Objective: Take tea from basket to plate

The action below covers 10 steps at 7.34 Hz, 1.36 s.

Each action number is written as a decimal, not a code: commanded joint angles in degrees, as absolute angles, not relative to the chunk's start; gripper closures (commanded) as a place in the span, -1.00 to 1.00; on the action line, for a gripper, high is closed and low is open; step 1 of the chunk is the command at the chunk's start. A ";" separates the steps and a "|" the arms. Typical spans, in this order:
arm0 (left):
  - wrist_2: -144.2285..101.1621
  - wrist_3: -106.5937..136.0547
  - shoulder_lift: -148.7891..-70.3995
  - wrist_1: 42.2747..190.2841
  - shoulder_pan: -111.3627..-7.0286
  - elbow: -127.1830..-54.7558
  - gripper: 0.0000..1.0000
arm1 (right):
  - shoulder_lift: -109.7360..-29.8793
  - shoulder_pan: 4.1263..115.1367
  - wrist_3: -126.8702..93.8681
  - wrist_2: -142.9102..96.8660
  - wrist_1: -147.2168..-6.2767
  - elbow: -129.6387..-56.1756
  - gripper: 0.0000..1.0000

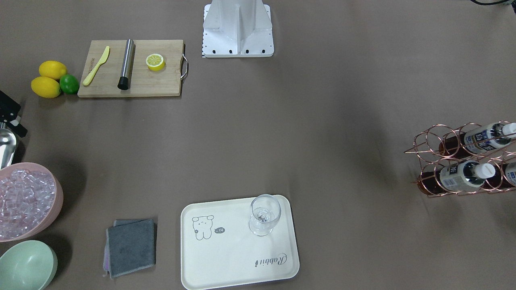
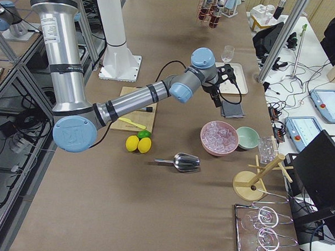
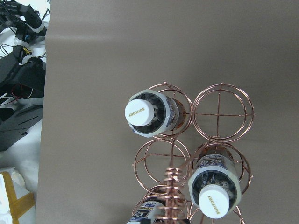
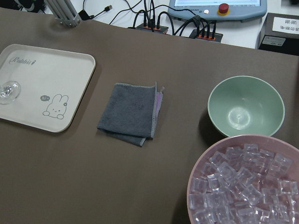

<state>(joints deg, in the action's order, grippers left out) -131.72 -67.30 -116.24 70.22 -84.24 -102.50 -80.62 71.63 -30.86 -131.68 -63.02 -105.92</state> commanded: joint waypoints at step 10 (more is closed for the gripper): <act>-126.75 -39.82 -122.69 73.80 -63.56 -115.31 1.00 | -77.26 67.94 -36.55 -126.56 -45.63 -101.16 -1.00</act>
<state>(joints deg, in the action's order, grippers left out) -127.63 -41.28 -122.57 71.13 -66.57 -113.78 -78.54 68.58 -34.14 -127.05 -50.07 -101.77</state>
